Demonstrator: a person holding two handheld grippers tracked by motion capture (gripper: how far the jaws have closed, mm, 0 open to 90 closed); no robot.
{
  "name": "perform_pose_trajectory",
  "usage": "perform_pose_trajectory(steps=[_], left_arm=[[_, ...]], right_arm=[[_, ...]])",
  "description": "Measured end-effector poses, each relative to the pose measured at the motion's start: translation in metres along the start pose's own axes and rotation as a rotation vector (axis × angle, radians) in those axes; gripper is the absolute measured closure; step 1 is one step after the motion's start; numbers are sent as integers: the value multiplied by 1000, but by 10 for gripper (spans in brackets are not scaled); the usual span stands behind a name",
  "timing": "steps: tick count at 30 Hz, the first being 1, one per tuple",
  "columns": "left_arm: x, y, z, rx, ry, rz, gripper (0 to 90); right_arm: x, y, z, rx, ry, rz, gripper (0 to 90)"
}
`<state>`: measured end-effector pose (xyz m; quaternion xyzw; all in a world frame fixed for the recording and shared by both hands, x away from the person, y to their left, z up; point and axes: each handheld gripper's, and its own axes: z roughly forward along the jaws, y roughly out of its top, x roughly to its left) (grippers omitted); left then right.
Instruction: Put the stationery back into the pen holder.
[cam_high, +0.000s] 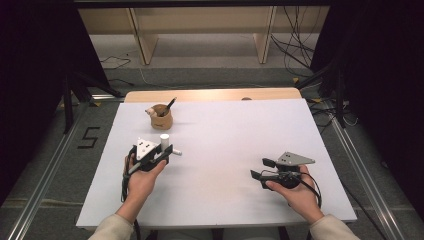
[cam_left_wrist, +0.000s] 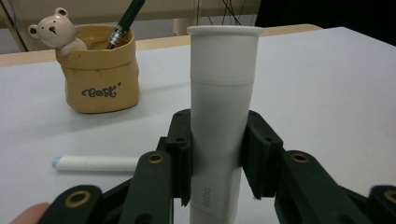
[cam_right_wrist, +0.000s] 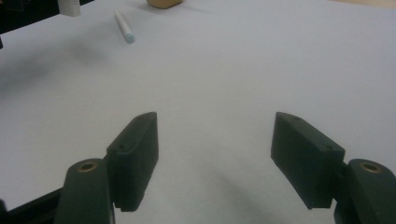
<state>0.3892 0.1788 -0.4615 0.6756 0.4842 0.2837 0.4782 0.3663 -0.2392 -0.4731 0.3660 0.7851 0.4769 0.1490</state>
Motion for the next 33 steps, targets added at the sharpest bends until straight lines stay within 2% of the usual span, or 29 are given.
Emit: perform_pose_trajectory(steps=[6, 16, 26, 33], left_arm=[[1, 2, 2, -3, -1, -5, 668], [3, 8, 6, -1, 4, 13, 668], [10, 21, 18, -25, 42, 13, 668], [23, 41, 34, -44, 83, 9, 667]], right_arm=[[1, -1, 2, 12, 7, -6, 324], [6, -2, 7, 51, 23, -35, 317], [7, -3, 8, 60, 27, -39, 315], [7, -4, 10, 66, 32, -41, 316]])
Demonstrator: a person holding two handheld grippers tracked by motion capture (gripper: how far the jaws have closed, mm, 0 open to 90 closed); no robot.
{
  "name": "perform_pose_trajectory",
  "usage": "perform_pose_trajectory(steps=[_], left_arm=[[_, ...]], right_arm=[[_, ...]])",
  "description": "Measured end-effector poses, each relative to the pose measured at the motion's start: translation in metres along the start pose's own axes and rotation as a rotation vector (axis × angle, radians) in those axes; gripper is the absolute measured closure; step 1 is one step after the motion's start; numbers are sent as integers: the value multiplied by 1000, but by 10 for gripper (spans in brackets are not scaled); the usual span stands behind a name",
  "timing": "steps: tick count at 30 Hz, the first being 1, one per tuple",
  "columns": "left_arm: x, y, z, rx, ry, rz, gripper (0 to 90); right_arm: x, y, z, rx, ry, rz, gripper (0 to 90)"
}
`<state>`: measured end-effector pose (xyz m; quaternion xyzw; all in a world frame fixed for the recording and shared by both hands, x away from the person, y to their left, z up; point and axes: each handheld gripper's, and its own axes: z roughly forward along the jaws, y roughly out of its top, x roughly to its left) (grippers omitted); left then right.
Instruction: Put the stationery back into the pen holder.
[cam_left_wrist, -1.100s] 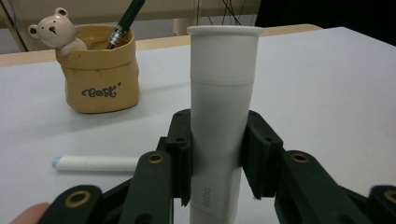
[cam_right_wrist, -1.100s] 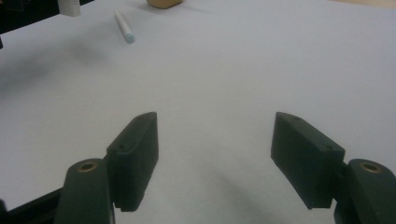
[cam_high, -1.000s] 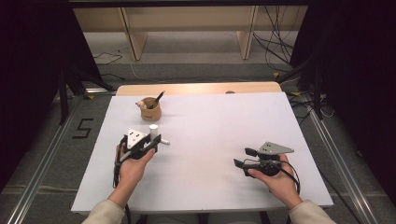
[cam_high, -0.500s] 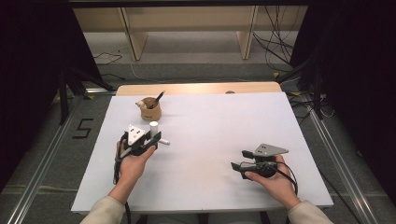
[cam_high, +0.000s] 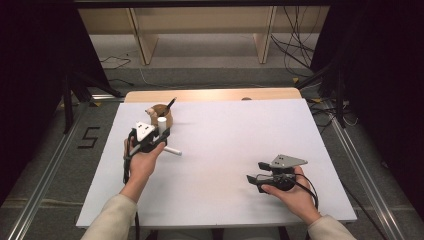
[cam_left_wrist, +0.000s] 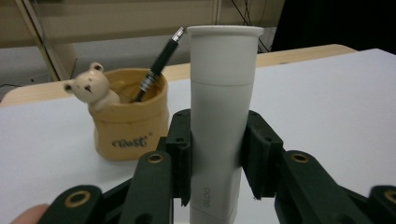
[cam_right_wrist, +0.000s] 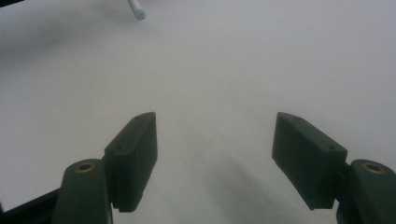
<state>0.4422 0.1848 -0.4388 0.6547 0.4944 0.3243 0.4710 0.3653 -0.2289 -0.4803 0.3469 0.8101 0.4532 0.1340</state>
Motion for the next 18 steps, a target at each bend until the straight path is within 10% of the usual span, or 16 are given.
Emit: perform_pose_trajectory(steps=[18], left_arm=[[26, 40, 67, -19, 52, 51, 664]], right_arm=[[1, -1, 2, 16, 20, 3, 322]])
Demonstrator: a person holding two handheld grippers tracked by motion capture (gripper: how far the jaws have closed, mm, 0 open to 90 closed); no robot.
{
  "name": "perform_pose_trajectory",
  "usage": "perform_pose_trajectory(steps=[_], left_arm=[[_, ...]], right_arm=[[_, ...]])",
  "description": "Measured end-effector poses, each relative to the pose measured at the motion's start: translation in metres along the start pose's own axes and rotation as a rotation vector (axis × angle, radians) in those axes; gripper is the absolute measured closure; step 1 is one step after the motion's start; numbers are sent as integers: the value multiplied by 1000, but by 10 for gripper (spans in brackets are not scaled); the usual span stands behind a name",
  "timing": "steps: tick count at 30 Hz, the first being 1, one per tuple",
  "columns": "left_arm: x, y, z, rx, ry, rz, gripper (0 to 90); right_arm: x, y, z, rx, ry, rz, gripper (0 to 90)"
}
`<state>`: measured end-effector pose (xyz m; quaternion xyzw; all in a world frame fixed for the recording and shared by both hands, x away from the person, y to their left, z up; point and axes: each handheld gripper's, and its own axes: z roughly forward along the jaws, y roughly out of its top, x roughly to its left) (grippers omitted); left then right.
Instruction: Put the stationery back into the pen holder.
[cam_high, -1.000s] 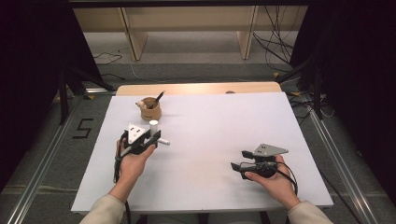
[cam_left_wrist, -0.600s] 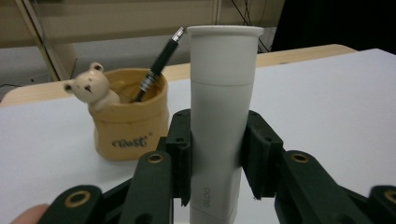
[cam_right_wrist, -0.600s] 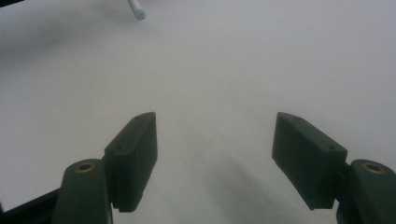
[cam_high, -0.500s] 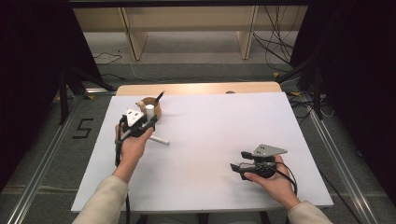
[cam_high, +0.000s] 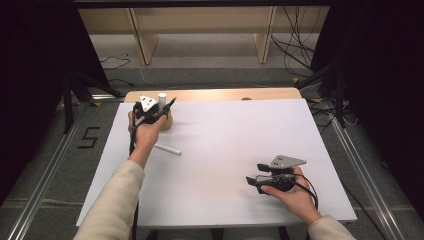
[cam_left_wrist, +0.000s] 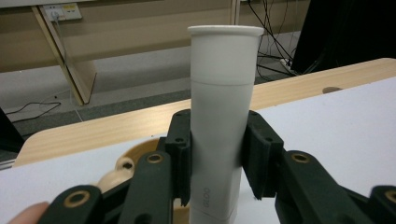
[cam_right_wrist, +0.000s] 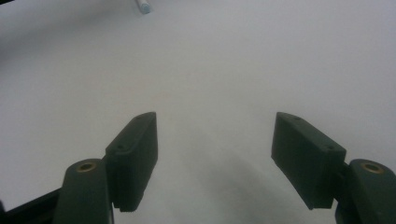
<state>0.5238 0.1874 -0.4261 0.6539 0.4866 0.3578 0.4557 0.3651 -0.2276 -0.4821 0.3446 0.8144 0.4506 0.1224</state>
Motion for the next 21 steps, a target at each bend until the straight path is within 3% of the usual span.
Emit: perform_pose_trajectory(steps=[13, 21], left_arm=[[9, -8, 22, 2, 14, -14, 663], [11, -11, 27, -9, 23, -20, 664]], right_arm=[[1, 0, 1, 2, 12, 3, 328], [1, 0, 1, 4, 15, 2, 333]])
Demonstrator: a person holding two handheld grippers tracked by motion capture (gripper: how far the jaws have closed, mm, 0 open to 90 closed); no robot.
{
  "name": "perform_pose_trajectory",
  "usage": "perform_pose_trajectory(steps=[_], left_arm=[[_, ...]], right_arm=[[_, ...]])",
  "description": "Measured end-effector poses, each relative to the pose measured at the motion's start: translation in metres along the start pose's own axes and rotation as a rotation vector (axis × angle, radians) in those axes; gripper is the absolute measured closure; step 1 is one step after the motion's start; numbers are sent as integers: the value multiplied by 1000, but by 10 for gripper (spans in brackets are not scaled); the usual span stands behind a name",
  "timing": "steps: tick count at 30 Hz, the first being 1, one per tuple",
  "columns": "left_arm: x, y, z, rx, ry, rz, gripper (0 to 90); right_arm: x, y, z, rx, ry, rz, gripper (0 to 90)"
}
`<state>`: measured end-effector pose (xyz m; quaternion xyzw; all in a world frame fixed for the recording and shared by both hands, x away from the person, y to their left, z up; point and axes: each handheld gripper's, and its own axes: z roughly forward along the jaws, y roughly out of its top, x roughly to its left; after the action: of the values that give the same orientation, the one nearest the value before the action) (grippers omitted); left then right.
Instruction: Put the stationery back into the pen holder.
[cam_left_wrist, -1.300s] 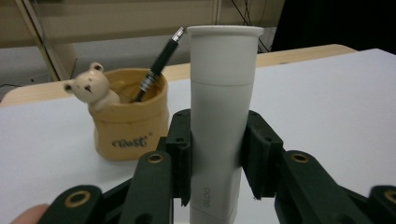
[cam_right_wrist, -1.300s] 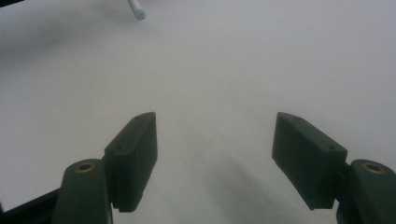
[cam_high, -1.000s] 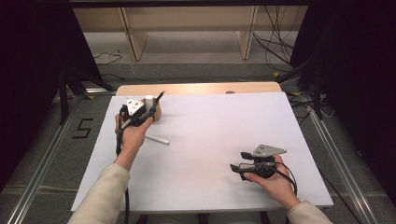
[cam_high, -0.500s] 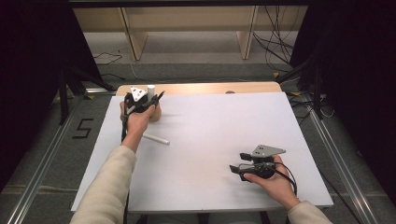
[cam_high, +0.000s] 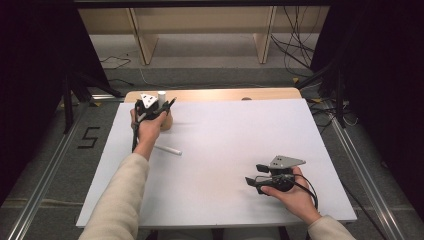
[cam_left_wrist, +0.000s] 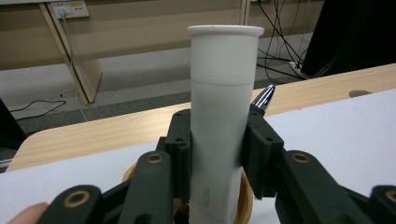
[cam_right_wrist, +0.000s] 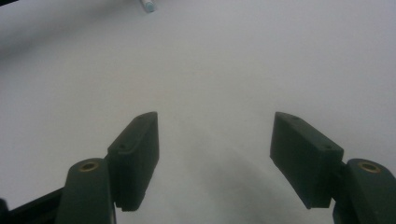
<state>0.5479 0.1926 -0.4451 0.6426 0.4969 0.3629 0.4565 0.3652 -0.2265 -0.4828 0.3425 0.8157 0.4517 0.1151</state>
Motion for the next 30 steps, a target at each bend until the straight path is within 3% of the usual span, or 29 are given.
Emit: perform_pose_trajectory(steps=[23, 30], left_arm=[[-2, -8, 6, 17, 28, 37, 662], [-3, -10, 6, 76, 55, 49, 645]], right_arm=[[0, -1, 1, 10, 5, -8, 340], [1, -1, 1, 12, 6, -14, 340]])
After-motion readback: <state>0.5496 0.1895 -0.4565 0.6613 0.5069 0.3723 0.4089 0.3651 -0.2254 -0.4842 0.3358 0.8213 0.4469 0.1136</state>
